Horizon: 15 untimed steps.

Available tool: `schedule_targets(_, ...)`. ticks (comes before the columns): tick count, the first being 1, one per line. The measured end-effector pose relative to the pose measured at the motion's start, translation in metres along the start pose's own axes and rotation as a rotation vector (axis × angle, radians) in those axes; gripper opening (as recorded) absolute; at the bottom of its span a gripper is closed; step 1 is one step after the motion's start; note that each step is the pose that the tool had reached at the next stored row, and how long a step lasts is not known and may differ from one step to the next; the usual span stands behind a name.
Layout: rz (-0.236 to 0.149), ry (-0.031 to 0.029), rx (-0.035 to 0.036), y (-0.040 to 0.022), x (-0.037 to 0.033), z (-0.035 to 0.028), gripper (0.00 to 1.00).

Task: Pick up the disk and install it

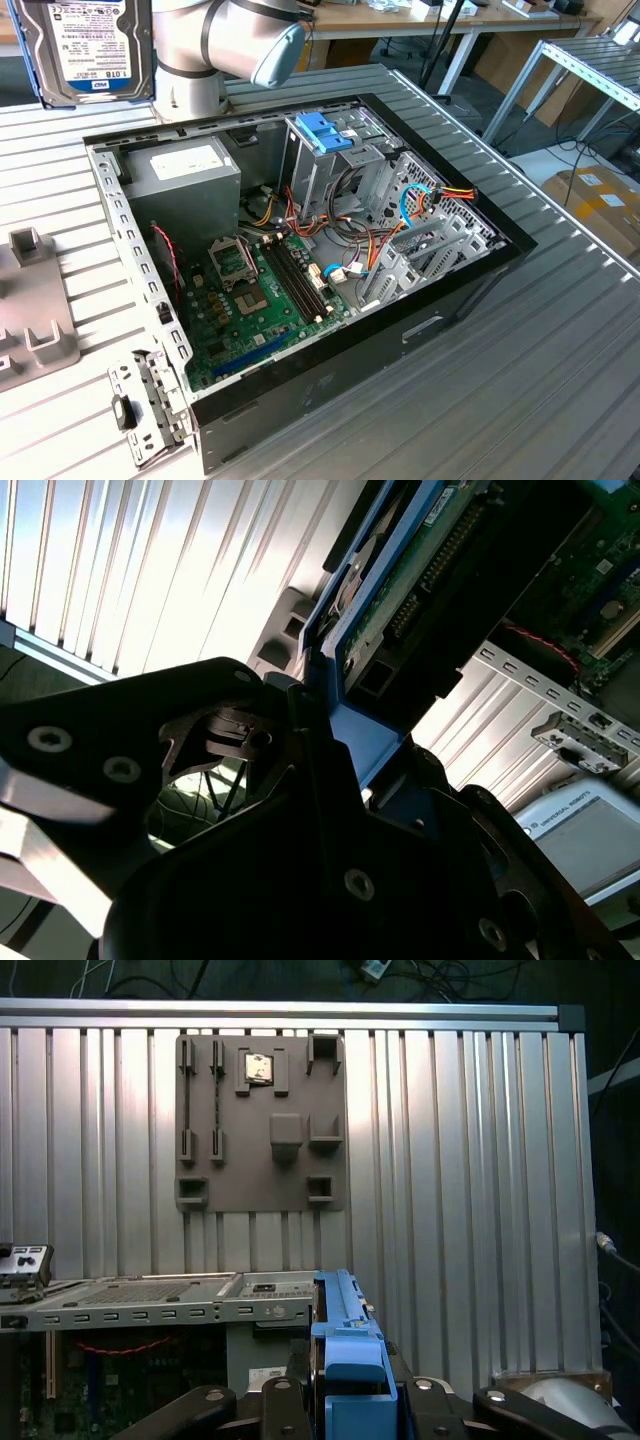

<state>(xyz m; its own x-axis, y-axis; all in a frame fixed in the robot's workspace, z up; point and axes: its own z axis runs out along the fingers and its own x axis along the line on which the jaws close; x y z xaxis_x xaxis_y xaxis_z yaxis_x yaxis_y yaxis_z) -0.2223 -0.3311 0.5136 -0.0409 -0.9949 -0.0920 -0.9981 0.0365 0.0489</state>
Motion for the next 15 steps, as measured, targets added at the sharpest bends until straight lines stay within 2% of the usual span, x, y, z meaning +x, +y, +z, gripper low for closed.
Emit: schedule_targets(15, 0.0, 0.0, 0.0, -0.0071, -0.0003, -0.0002, 0.37)
